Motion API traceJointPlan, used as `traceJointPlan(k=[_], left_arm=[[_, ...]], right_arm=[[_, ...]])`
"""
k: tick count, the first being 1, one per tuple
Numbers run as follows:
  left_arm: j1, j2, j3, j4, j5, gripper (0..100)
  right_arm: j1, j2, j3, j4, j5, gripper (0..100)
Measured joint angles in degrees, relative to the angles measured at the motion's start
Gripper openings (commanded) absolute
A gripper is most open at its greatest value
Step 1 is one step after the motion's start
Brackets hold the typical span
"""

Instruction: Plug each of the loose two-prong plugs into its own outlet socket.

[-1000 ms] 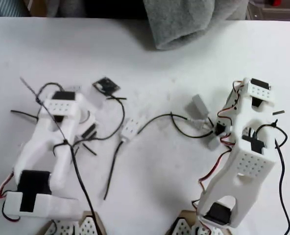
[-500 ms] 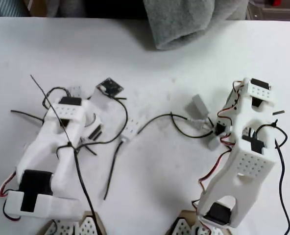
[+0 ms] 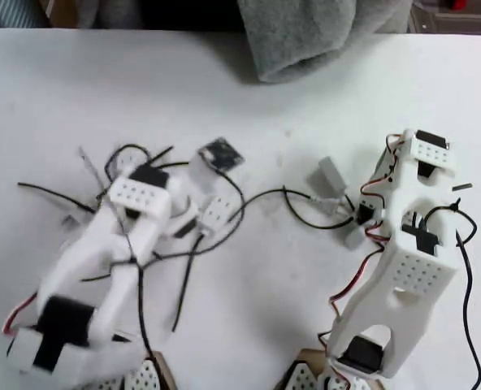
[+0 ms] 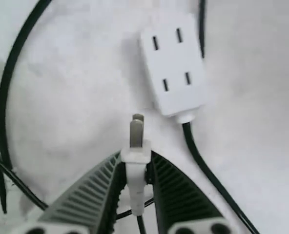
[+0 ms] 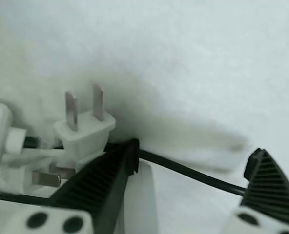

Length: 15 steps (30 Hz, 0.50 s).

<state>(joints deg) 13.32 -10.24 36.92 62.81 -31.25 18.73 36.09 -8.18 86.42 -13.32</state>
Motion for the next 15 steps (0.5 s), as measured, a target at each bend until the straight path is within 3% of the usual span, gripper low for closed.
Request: traceJointPlan(k=[11,15], left_arm=[[10.55,-35.16,26.11,4.57,1.32,2],[13.89,-45.98,33.58,4.57,-1.41,2]], right_arm=[[0.0,0.0,0.0,0.0,0.0,34.6],[0.0,0.0,0.0,0.0,0.0,34.5]])
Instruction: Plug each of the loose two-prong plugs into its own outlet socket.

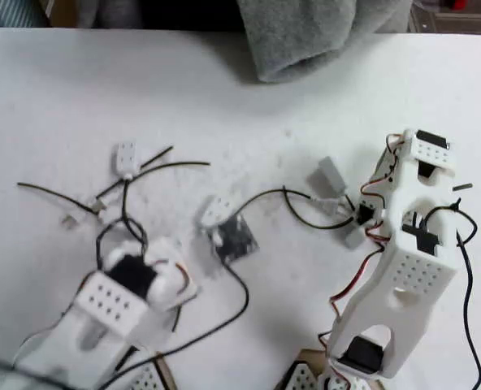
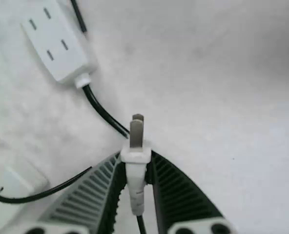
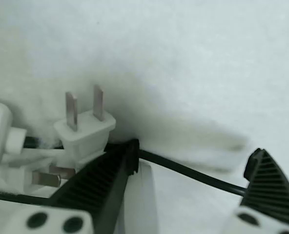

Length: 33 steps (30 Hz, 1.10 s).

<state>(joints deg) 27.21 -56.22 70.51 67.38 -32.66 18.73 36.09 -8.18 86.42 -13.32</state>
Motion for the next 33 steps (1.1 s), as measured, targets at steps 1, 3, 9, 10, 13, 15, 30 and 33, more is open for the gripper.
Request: traceJointPlan(k=[1,3,9,10,13,15,30,33], left_arm=[[1.32,-2.29,1.05,0.0,-0.62,2],[4.04,-5.19,2.55,0.0,-1.23,2],[8.79,-6.77,3.43,-1.49,-0.09,2],[8.97,-6.77,3.69,-2.55,0.0,2],[9.05,-6.77,4.13,-6.59,0.35,2],[9.05,-6.77,4.13,-9.85,0.35,2],[9.05,-7.3,4.31,-30.68,11.96,2],[10.73,-7.3,4.31,-34.99,12.04,2]], right_arm=[[0.0,0.0,0.0,0.0,0.0,34.5],[0.0,0.0,0.0,0.0,0.0,34.5],[0.0,0.0,0.0,0.0,0.0,34.5],[0.0,0.0,0.0,0.0,0.0,34.5],[0.0,0.0,0.0,0.0,0.0,34.5],[0.0,0.0,0.0,0.0,0.0,34.5],[0.0,0.0,0.0,0.0,0.0,34.5],[0.0,0.0,0.0,0.0,0.0,34.5]])
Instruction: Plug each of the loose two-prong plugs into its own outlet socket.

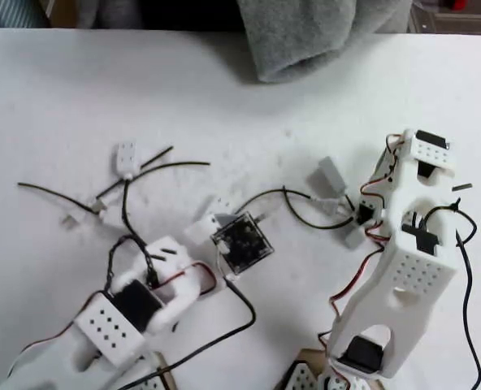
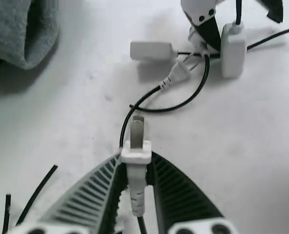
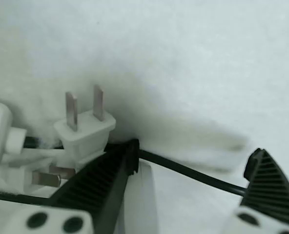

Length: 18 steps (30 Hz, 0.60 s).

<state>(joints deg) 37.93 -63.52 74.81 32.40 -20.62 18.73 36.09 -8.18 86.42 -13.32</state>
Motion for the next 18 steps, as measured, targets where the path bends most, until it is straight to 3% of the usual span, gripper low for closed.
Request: traceJointPlan(k=[7,18], left_arm=[[7.03,0.0,0.0,-9.32,0.0,2],[7.65,-0.62,0.44,-21.19,0.0,2]], right_arm=[[0.0,0.0,0.26,-0.44,0.0,34.4],[-0.09,-0.09,0.53,-0.97,-1.85,34.4]])
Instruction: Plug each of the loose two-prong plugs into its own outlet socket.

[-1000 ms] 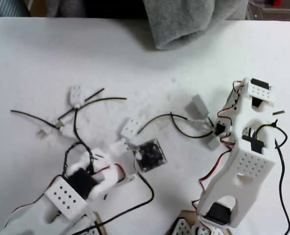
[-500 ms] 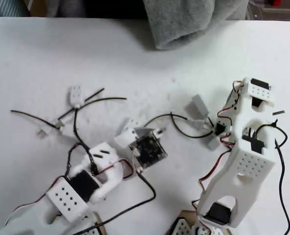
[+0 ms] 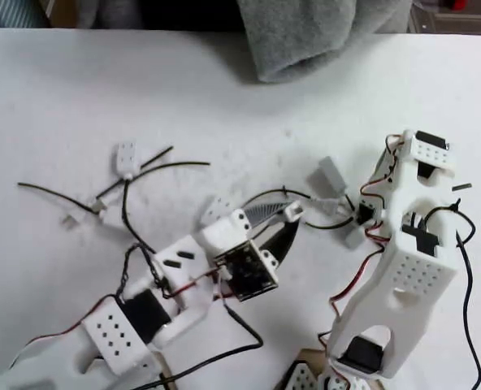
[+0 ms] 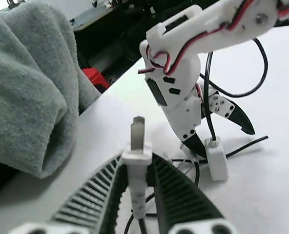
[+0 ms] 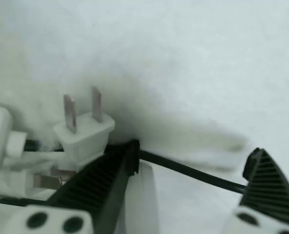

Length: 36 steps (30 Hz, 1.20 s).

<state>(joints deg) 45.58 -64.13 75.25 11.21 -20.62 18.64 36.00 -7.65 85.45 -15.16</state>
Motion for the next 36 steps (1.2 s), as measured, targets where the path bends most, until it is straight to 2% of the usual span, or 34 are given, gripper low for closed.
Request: traceJointPlan(k=[6,12,16,21,36], left_arm=[[0.0,-15.38,6.68,-1.23,0.0,2],[-2.2,-38.33,10.64,8.44,0.18,2],[-5.19,-38.33,10.64,9.76,2.2,2],[-7.3,-39.65,10.64,9.58,7.03,2],[-7.82,-39.91,10.64,9.58,7.38,2]], right_arm=[[-0.09,-0.09,-1.93,1.67,0.0,34.4],[-0.18,-0.26,-5.19,5.71,0.0,34.4],[-0.97,-2.02,-9.49,11.08,0.0,34.4],[-3.69,-10.55,-13.71,11.96,0.0,34.6],[-18.81,-43.69,-31.12,12.48,-0.09,34.6]])
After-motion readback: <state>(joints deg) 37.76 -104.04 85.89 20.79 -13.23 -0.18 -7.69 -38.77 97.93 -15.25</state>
